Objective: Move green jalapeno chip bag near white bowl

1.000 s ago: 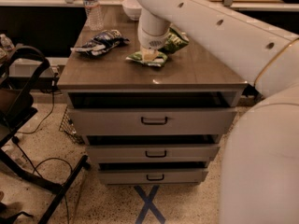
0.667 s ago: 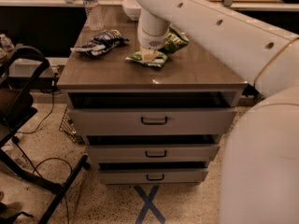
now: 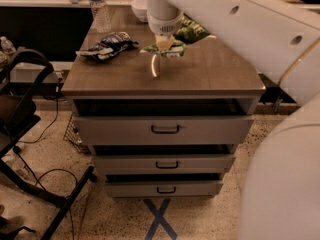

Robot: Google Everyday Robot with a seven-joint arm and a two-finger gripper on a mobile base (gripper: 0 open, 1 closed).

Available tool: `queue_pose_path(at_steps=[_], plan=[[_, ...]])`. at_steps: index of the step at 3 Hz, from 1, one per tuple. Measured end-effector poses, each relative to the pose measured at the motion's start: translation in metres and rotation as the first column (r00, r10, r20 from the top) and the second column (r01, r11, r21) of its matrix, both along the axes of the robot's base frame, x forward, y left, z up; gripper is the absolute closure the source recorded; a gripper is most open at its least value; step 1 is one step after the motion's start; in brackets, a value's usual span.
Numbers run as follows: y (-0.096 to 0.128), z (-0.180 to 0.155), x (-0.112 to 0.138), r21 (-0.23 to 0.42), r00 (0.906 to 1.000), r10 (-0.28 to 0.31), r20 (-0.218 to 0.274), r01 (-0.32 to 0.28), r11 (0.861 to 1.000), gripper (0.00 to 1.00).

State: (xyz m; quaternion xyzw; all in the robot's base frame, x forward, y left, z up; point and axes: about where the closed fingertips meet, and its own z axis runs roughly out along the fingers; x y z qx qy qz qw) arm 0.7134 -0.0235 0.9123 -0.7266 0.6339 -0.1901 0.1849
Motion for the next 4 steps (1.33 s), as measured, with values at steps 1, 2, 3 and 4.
queue_pose_path(at_steps=[1,2,3,4], plan=[[-0.036,0.085,0.018,-0.099,0.9828,-0.033,0.182,0.052,0.994,1.0],[-0.057,0.135,0.038,-0.084,0.9567,-0.036,0.289,0.063,0.994,1.0],[-0.057,0.135,0.038,-0.084,0.9567,-0.036,0.289,0.063,0.994,1.0],[-0.065,0.131,0.072,-0.045,0.9413,-0.018,0.337,0.035,0.998,1.0]])
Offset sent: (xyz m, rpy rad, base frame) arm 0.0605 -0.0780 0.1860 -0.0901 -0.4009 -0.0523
